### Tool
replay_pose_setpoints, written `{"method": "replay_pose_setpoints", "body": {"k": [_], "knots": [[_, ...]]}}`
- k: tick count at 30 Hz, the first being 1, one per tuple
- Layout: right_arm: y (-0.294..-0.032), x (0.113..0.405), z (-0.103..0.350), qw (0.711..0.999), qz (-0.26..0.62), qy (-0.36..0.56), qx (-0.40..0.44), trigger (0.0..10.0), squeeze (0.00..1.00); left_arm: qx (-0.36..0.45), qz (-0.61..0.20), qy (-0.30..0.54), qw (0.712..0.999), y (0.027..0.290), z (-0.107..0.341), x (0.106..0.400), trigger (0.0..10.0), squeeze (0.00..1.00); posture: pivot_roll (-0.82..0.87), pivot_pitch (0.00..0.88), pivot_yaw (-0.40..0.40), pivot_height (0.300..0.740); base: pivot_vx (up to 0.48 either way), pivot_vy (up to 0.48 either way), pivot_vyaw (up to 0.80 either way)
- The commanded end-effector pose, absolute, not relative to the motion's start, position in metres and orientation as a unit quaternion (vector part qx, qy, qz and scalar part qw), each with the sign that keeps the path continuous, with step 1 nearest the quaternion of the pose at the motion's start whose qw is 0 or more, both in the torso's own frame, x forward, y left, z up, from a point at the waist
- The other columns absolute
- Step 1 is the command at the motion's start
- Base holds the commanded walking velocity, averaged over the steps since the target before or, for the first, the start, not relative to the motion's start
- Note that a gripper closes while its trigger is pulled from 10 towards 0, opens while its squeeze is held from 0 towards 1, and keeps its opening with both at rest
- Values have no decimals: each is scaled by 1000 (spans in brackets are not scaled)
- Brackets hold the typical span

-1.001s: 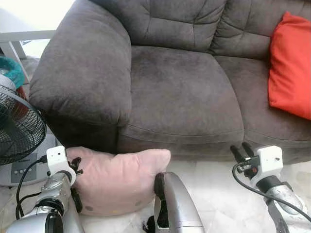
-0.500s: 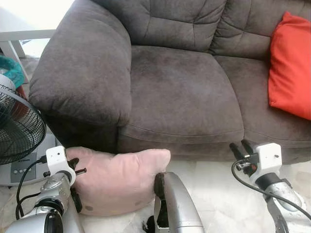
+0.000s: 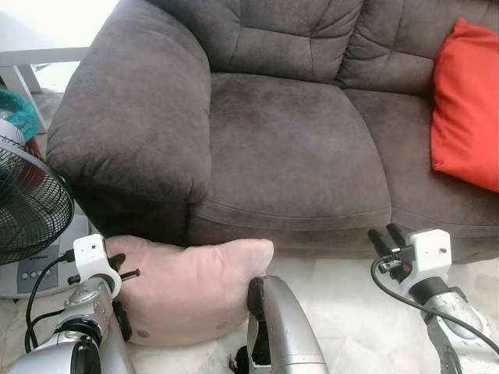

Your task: Move the pillow to the sofa from floor

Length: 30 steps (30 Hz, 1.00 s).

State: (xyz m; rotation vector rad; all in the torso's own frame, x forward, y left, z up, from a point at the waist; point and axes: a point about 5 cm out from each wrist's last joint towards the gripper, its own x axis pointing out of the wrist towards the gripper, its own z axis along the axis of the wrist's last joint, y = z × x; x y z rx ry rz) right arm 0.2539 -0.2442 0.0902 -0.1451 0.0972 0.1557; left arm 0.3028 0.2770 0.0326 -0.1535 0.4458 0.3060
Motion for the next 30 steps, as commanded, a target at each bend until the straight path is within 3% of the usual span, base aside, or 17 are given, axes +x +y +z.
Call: {"method": "replay_pose_setpoints", "body": {"k": [1, 3, 4, 5, 9, 30], "knots": [[-248, 253, 86, 994, 67, 57, -71, 10000, 0, -72, 160, 237, 955, 280, 25, 295, 0, 0, -75, 125, -236, 469, 0, 0, 0], [-247, 253, 86, 994, 67, 57, -70, 10000, 0, -69, 162, 238, 955, 281, 25, 295, 0, 0, -75, 125, -236, 469, 0, 0, 0], [-247, 253, 85, 994, 67, 57, -69, 10000, 0, -61, 165, 237, 955, 282, 25, 294, 863, 0, -72, 125, -233, 469, 0, 0, 0], [-246, 253, 84, 994, 67, 57, -68, 10000, 0, -57, 168, 233, 956, 282, 26, 294, 10000, 0, -71, 125, -230, 469, 0, 0, 0], [-244, 253, 82, 994, 65, 57, -64, 10000, 0, -52, 157, 211, 963, 277, 27, 296, 10000, 0, -68, 124, -220, 469, 0, 0, 0], [-230, 259, 72, 998, 29, 38, -26, 10000, 0, -59, 123, 122, 983, 261, 54, 320, 10000, 0, -17, 84, -134, 469, -287, 0, 0]]}}
